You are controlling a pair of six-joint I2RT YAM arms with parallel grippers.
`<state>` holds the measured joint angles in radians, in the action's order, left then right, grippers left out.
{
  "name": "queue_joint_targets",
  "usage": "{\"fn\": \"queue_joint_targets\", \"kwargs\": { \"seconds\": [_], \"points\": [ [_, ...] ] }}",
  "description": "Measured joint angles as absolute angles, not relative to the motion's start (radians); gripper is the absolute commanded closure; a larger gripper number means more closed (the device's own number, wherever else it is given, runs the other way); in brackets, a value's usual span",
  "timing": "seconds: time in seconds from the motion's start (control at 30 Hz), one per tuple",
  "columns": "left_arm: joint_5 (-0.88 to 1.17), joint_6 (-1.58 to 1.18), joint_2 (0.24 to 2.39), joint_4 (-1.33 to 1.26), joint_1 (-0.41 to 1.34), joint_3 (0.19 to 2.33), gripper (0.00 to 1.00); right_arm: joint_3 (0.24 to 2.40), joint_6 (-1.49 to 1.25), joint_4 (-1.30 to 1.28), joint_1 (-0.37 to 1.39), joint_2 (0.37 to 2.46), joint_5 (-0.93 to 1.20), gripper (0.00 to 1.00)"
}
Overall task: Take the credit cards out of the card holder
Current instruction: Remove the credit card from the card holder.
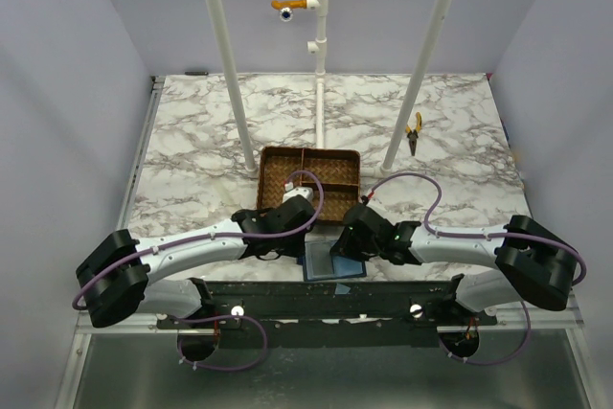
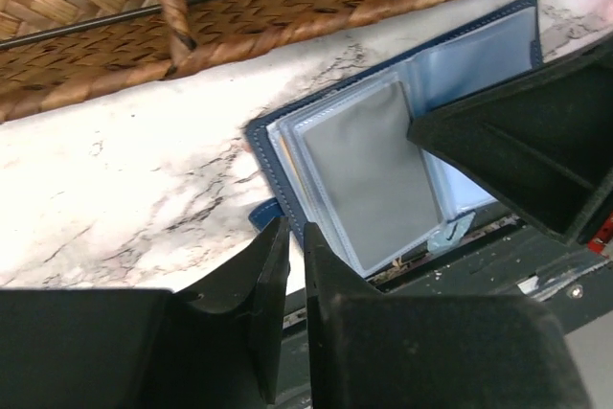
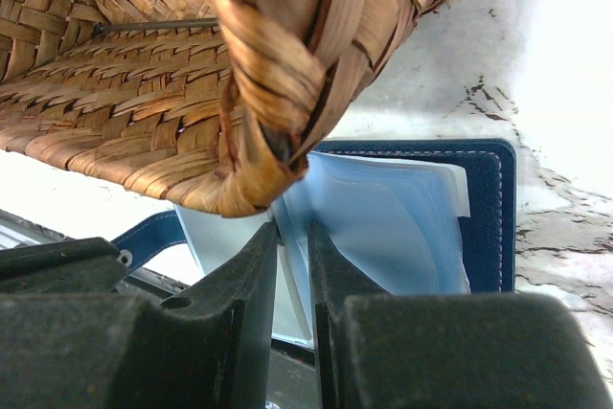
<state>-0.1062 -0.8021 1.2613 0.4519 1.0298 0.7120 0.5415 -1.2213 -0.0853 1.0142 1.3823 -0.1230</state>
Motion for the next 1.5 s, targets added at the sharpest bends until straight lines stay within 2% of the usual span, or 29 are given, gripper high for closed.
{"fn": "queue_joint_targets", "kwargs": {
  "seconds": [0.2, 0.4, 0.6, 0.93, 1.33, 1.4, 1.47, 1.5],
  "points": [
    [-0.152, -0.800, 1.260, 0.492, 1.030, 0.712, 0.71, 0.542, -1.221, -0.075, 1.014, 1.388, -0.118, 0.79],
    [-0.175, -0.793, 1.261, 0.519, 1.030, 0.712, 0.65, 0.542, -1.220, -0.073, 1.014, 1.389, -0.117, 0.79],
    [-0.199, -0.793, 1.256, 0.551, 1.030, 0.712, 0.65, 0.542, -1.219, -0.072, 1.014, 1.390, -0.116, 0.79],
    [-0.195, -0.789, 1.258, 0.540, 1.030, 0.712, 0.76, 0.542, -1.219, -0.071, 1.014, 1.390, -0.115, 0.79],
    [-0.144, -0.802, 1.278, 0.496, 1.030, 0.688, 0.83, 0.542, -1.219, -0.071, 1.014, 1.390, -0.115, 0.78],
    [-0.144, -0.805, 1.278, 0.497, 1.030, 0.686, 0.89, 0.542, -1.219, -0.071, 1.014, 1.389, -0.115, 0.78],
    [-0.145, -0.809, 1.278, 0.497, 1.030, 0.684, 1.00, 0.542, -1.218, -0.071, 1.014, 1.389, -0.115, 0.78],
    [-0.145, -0.810, 1.278, 0.499, 1.030, 0.683, 1.00, 0.542, -1.218, -0.071, 1.014, 1.389, -0.115, 0.76]
  ]
}}
